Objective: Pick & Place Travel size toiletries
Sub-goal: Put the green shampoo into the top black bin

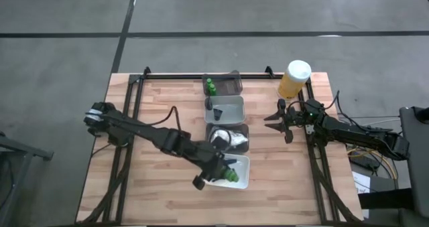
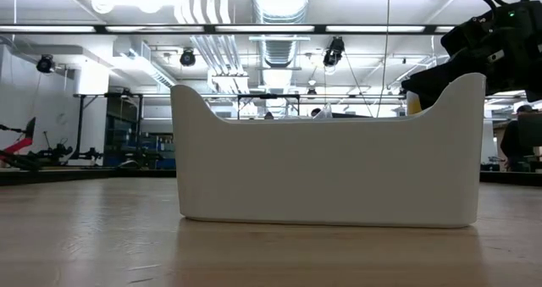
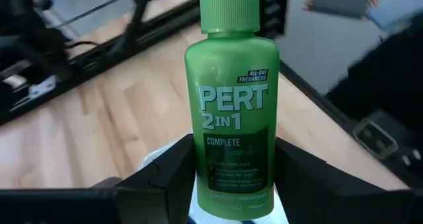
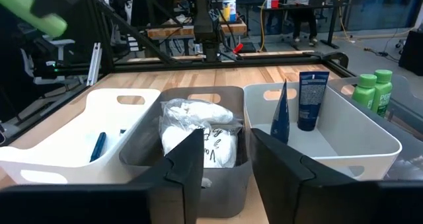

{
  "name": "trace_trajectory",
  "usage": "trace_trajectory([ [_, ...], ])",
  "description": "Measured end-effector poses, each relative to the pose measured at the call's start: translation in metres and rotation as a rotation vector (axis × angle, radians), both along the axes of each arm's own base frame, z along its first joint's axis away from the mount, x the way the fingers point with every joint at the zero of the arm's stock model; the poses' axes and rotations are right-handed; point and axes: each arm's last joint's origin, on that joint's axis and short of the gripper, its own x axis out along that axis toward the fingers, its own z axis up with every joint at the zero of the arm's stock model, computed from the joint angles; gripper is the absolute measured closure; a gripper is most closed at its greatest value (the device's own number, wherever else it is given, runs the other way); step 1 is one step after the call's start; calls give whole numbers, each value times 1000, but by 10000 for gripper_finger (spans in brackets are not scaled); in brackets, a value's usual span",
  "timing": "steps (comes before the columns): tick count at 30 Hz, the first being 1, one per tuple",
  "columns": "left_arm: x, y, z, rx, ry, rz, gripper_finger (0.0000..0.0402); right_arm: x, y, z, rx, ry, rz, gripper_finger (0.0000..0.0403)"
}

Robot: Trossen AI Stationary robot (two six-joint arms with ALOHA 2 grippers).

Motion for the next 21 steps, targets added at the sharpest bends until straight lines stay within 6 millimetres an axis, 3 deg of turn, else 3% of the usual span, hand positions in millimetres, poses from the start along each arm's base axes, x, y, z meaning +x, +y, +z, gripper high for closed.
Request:
trace_trajectory([
  [12,8,32,2,-17,3,110,217,0,0,0,0,0,0,251],
  [21,-3,80,11,38,55,206,217,0,0,0,0,0,0,230],
])
